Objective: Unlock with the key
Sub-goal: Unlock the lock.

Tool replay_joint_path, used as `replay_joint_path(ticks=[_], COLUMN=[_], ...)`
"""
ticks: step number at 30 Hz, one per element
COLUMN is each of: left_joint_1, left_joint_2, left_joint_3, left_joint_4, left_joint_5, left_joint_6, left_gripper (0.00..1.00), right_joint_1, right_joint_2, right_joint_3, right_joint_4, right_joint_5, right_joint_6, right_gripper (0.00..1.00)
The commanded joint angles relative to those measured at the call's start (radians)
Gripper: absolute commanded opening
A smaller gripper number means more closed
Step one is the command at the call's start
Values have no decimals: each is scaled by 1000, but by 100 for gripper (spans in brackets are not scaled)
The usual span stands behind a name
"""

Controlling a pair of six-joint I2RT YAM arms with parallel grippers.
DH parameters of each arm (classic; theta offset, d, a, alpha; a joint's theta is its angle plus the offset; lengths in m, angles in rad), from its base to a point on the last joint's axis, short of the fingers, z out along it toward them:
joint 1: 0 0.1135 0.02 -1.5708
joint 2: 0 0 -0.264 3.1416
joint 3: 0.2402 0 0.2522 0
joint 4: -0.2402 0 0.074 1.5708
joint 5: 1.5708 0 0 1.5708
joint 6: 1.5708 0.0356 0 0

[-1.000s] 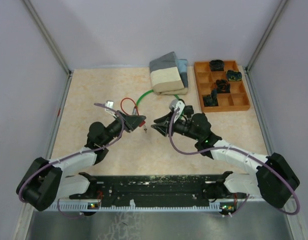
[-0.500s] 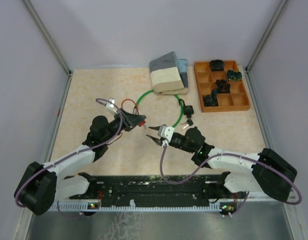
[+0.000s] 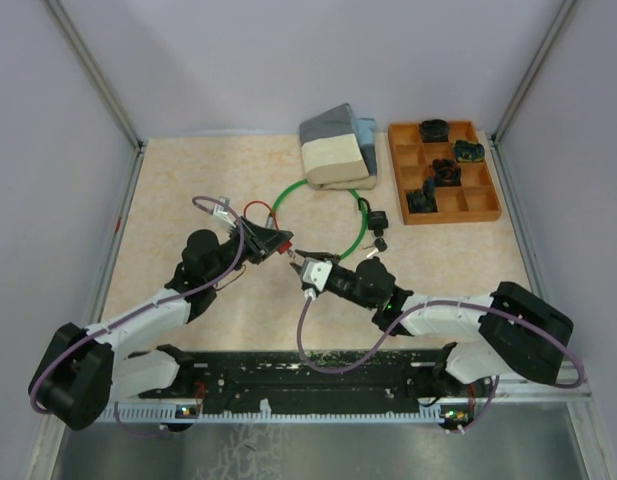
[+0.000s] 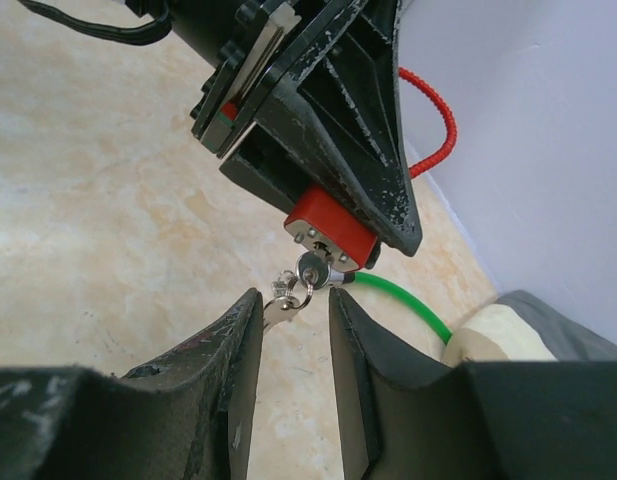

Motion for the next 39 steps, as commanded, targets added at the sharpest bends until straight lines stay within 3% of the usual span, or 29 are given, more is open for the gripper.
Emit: replay_joint_path(ticks=[1, 15, 23, 31, 39], left_joint_1=[0, -3, -12, -26, -31], left_joint_2=[4, 27, 26, 30, 10], left_joint_3=[28, 29, 8, -53, -134], left_joint_4=[28, 65, 104, 274, 470], left_joint_5=[1, 23, 25, 43, 64], left_joint_6=[-19, -37, -45, -58, -47], left_gripper=[0, 0, 0, 0, 1], right_joint_1=[21, 34, 34, 33, -73], right_joint_2=[18, 82, 97, 99, 46], right_joint_3=[43, 57, 57, 48, 31], right_joint_4=[130, 182, 255, 346, 392], right_joint_5=[54, 114, 150, 180, 75], right_joint_6=[-25, -9, 85, 311, 662], right_gripper=[33, 22, 12, 1, 0])
